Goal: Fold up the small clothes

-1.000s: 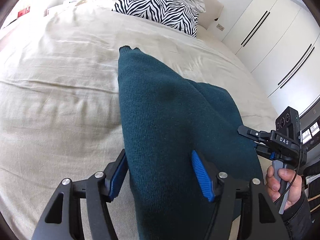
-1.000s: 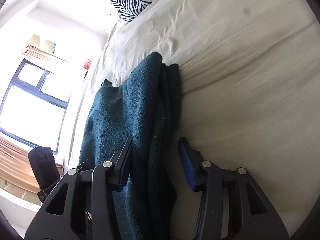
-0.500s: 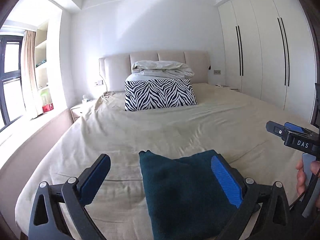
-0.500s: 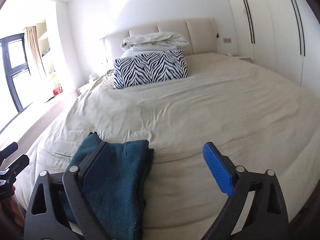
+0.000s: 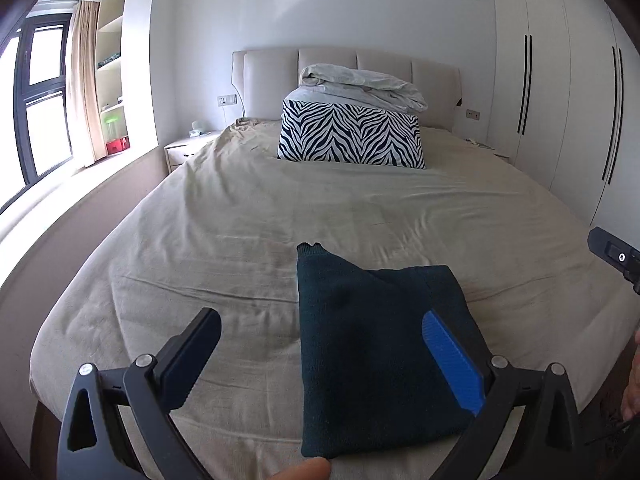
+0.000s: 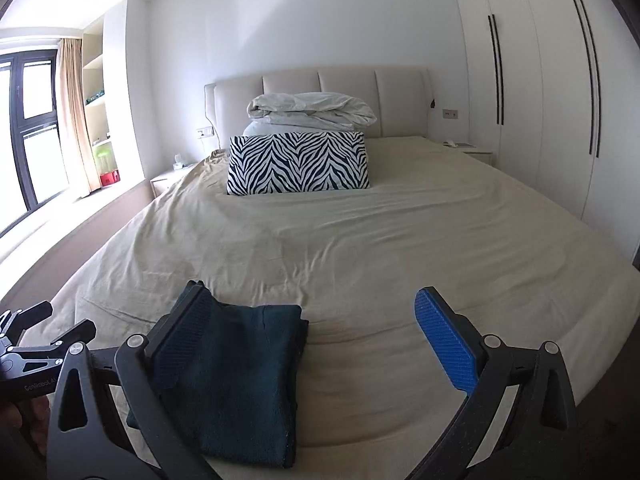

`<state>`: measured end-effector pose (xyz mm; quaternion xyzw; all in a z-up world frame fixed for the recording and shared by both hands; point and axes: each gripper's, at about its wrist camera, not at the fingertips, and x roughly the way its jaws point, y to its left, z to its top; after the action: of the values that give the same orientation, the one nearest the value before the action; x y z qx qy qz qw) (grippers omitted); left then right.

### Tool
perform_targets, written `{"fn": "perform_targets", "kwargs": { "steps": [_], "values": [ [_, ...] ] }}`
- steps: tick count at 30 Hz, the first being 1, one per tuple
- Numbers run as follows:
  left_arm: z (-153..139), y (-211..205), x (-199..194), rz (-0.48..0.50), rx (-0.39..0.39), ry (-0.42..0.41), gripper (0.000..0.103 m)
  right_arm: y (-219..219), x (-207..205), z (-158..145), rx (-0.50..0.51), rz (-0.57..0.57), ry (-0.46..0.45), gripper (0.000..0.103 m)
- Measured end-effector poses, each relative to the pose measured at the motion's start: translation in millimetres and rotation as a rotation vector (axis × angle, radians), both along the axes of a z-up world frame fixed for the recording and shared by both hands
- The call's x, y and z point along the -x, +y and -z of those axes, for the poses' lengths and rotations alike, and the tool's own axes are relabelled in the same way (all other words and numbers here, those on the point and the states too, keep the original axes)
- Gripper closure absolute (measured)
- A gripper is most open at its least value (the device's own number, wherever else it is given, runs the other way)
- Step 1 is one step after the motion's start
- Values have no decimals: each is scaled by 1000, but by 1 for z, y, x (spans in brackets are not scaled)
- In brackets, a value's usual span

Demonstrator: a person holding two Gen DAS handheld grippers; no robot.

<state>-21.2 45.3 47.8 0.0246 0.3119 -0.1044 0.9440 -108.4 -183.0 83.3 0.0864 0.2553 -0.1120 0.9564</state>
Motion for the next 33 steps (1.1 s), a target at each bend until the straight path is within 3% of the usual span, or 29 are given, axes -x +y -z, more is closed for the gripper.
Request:
{"fn": "perform_targets", "kwargs": {
  "steps": [4, 13, 19, 33],
  "values": [
    [30, -2, -2, 12, -1, 107, 0, 6, -17, 44, -97, -14, 144, 0],
    [64, -1, -5, 9, 1, 209, 0, 33, -37, 112, -76, -31, 294, 0],
    [73, 1, -8, -4, -13, 231, 0, 32, -42, 128, -75, -16, 359, 0],
    [81, 4, -9, -11, -26, 259, 0, 37, -45, 133, -61, -29, 387, 0]
  ]
}}
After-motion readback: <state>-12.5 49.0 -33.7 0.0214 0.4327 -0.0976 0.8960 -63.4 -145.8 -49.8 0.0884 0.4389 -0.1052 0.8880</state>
